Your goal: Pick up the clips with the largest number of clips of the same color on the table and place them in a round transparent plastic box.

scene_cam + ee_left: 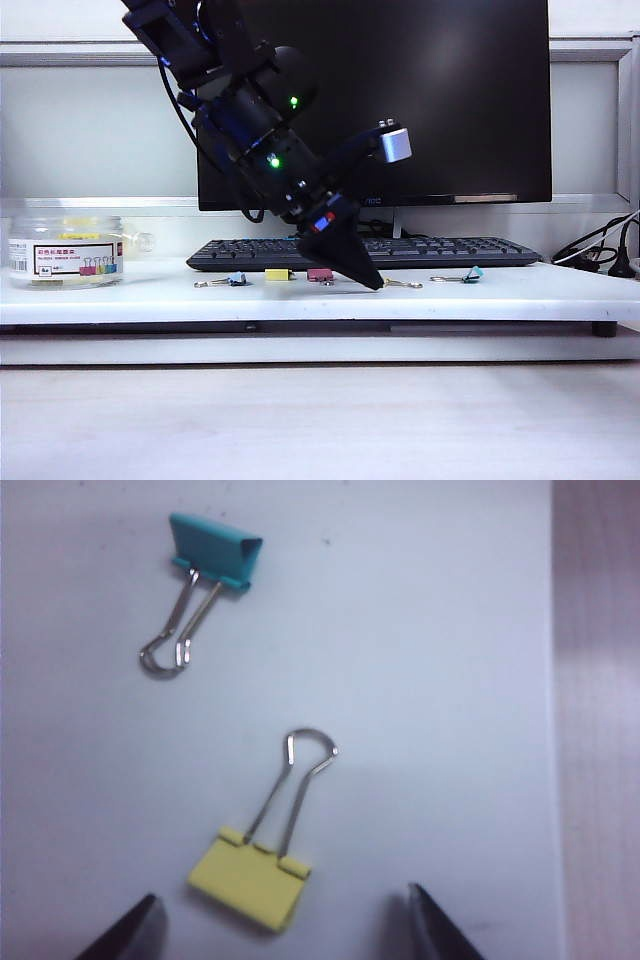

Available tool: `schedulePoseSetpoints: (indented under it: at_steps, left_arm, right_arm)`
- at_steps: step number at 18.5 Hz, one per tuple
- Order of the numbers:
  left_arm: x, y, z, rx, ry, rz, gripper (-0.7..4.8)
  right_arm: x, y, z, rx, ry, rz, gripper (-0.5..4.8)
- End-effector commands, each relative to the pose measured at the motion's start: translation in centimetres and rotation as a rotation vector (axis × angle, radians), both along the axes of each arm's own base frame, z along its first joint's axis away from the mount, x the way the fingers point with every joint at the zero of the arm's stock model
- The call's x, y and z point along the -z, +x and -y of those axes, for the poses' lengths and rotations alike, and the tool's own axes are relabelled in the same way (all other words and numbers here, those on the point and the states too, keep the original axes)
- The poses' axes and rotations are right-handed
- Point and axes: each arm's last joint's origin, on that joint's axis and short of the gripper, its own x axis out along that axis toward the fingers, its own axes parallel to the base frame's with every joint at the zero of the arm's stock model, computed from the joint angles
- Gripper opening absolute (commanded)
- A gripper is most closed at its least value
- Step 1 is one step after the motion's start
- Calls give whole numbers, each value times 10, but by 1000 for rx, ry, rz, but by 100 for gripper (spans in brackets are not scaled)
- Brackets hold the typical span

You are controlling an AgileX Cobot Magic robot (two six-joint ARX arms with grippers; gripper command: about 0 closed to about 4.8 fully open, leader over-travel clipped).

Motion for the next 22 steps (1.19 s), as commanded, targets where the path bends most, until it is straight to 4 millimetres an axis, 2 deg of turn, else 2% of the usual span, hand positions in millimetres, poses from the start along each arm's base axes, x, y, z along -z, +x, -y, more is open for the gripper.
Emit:
schedulePoseSetpoints:
  at_steps: [1, 3, 5, 12, 17, 22]
  left_arm:
    - [2, 3, 3, 15, -12, 28, 327]
    - [3, 4, 3, 16, -17, 37, 326]
    - [5, 6, 4, 17, -21, 43, 295]
    - [15, 7, 6, 16, -15, 13, 295]
    - [18, 4, 4, 15, 9, -36, 241]
    - [18, 3, 4, 7, 9, -48, 240]
  right_arm:
    - [-1, 0, 0, -2, 1, 17, -1]
    - [-1, 0, 0, -2, 0, 17, -1]
    - [-1, 0, 0, -2, 0, 17, -1]
    - [-1, 0, 0, -1, 0, 17, -1]
    - [-1, 0, 0, -1, 0, 17, -1]
    - [-1, 0, 0, -2, 0, 20, -1]
